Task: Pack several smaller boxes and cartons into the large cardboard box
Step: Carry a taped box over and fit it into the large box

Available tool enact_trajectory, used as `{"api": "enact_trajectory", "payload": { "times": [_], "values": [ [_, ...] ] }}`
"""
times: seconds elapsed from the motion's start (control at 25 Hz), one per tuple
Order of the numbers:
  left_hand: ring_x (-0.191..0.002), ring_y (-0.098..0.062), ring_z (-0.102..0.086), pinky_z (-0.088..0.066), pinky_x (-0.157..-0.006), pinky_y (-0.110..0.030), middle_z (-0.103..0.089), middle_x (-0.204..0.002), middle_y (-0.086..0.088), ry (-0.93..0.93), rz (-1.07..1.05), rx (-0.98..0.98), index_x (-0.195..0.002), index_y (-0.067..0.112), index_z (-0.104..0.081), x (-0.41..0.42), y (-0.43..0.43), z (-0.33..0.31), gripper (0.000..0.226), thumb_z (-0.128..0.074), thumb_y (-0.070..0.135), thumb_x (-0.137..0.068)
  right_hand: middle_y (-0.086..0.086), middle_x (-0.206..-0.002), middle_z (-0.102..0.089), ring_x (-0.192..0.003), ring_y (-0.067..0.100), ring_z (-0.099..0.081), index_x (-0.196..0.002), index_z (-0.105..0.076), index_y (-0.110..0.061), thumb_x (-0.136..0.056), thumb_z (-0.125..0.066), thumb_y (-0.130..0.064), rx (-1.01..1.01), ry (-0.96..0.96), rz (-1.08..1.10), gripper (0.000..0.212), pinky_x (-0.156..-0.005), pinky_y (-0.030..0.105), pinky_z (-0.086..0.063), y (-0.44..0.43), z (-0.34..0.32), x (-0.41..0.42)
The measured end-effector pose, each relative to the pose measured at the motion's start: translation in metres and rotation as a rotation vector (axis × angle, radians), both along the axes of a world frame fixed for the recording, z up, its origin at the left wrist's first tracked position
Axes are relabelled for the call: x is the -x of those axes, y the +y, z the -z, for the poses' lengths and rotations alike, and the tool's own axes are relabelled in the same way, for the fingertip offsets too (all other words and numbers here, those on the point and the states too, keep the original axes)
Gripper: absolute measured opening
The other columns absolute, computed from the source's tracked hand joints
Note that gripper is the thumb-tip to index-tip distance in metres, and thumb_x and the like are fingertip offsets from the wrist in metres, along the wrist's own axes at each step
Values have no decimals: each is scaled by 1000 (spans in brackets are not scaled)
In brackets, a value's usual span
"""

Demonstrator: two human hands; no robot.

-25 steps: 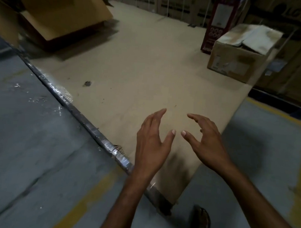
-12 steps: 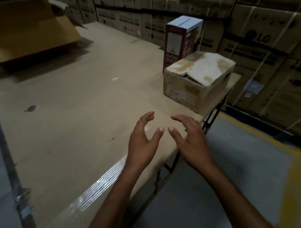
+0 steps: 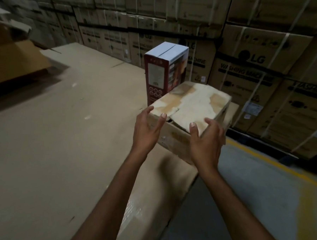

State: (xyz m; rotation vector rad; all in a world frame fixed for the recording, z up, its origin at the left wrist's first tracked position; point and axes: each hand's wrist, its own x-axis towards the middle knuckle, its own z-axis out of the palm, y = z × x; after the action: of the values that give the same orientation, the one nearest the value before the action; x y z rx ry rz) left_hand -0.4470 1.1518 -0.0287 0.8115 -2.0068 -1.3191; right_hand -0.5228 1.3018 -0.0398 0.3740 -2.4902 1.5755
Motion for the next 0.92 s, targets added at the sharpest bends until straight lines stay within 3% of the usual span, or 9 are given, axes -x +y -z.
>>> {"api": "enact_trajectory", "payload": {
  "times": [0.12,0.2,0.44,0.56,0.76,0.92],
  "values": [
    [-139,-23,-47,-39,-115,-39,-49,-151,-4,-143,-48,28,-149,21,-46,58,-50,5,64,-67,45,-93,11,-166,-25,-150,32,-24,-161,-18,-19,-94,-66,-46,-11,-214,50,87,-118,46,-30,-31,7,33],
    [-134,-26,-52,-40,-105,-29,-54,-148,-7,-211,5,-2,-148,16,-47,83,-72,10,62,-69,37,-94,10,-169,-19,-153,33,-22,-164,-10,-21,-95,-67,-43,-28,-257,47,92,-121,48,-28,-42,17,47],
    [-104,-18,-67,-56,-91,-40,-72,-115,1,-260,-23,13,-123,22,-68,98,-94,28,57,-77,58,-79,1,-168,-25,-150,26,-32,-163,-18,-30,-95,-67,-40,-15,-266,93,85,-117,41,-36,-50,22,57],
    [-97,-16,-67,-58,-84,-41,-69,-106,4,-272,-8,-55,-111,23,-63,79,-82,21,54,-83,58,-75,-3,-167,-30,-148,25,-36,-163,-16,-33,-90,-74,-42,6,-313,85,93,-113,37,-36,-33,15,55],
    [-91,-10,-61,-51,-67,-34,-60,-99,7,-345,21,-121,-107,19,-50,6,-35,-5,57,-82,56,-77,-1,-163,-38,-145,28,-42,-162,-13,-33,-83,-83,-42,-14,-363,-3,105,-113,43,-40,14,-1,15],
    [-89,-10,-61,-54,-71,-36,-60,-99,8,-331,-130,-110,-109,21,-50,-86,18,-30,58,-79,60,-78,1,-161,-41,-144,29,-41,-163,-19,-28,-82,-82,-46,-24,-348,-186,104,-110,41,-40,53,-15,-34]
  ]
}}
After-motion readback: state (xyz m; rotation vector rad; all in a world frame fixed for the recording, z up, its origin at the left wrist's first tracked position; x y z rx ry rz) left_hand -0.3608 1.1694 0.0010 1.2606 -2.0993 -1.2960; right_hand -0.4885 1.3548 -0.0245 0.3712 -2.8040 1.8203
